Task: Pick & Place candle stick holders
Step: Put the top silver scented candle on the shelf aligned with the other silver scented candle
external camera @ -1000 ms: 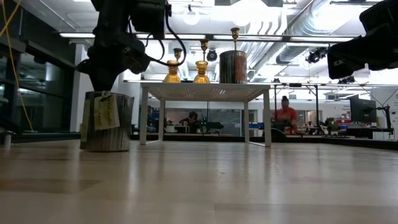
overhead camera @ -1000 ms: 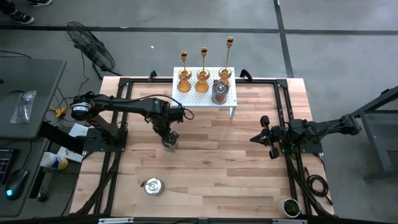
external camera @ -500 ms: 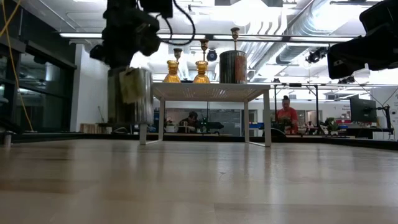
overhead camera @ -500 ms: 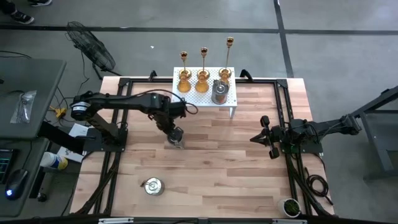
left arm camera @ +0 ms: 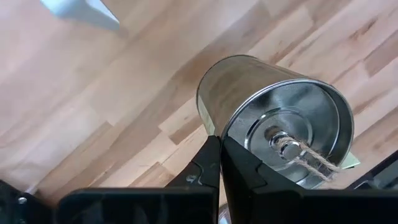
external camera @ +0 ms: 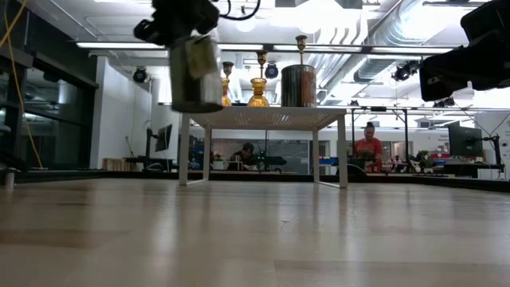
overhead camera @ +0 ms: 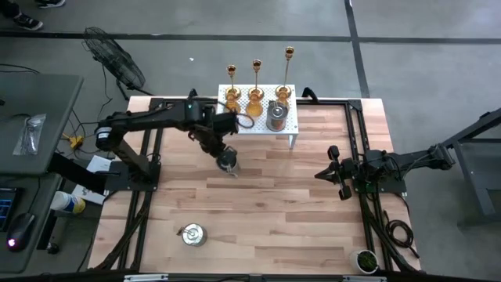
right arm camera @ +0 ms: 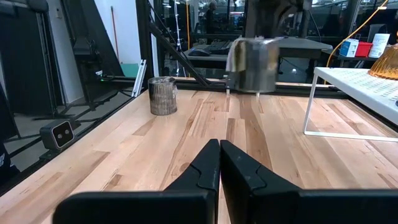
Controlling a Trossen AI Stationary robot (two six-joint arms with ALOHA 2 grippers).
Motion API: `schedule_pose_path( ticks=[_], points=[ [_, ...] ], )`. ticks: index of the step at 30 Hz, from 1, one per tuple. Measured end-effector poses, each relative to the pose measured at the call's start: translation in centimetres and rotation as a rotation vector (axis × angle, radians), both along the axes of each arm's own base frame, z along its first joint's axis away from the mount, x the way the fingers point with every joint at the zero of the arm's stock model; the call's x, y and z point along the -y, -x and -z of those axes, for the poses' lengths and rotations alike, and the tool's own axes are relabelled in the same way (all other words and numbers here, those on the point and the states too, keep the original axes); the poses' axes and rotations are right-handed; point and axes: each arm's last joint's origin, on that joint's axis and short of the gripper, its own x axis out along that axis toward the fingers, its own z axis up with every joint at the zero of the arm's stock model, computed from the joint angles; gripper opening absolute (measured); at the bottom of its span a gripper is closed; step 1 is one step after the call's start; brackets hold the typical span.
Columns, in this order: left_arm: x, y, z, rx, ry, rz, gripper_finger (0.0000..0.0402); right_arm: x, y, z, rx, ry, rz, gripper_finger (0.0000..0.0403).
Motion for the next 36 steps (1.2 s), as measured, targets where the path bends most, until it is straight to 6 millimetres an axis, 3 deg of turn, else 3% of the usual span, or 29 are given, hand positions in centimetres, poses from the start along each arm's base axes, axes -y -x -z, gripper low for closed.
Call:
schedule_pose_path(
  ticks=[16,25,36],
  points=[
    [-5.4,-4.0,-4.6,0.078,-0.076,-0.083,0.0,0.0,0.0,0.0,0.0,0.0,0.0,0.0004],
    [-8.3,-4.2,-4.9,0.092,-0.092,-0.185,0.0,0.0,0.0,0.0,0.001,0.0,0.001,0.0004],
    [-10.2,-3.5,-4.9,0.087,-0.104,-0.281,0.0,0.0,0.0,0.0,0.002,0.0,0.0,0.0003]
  ],
)
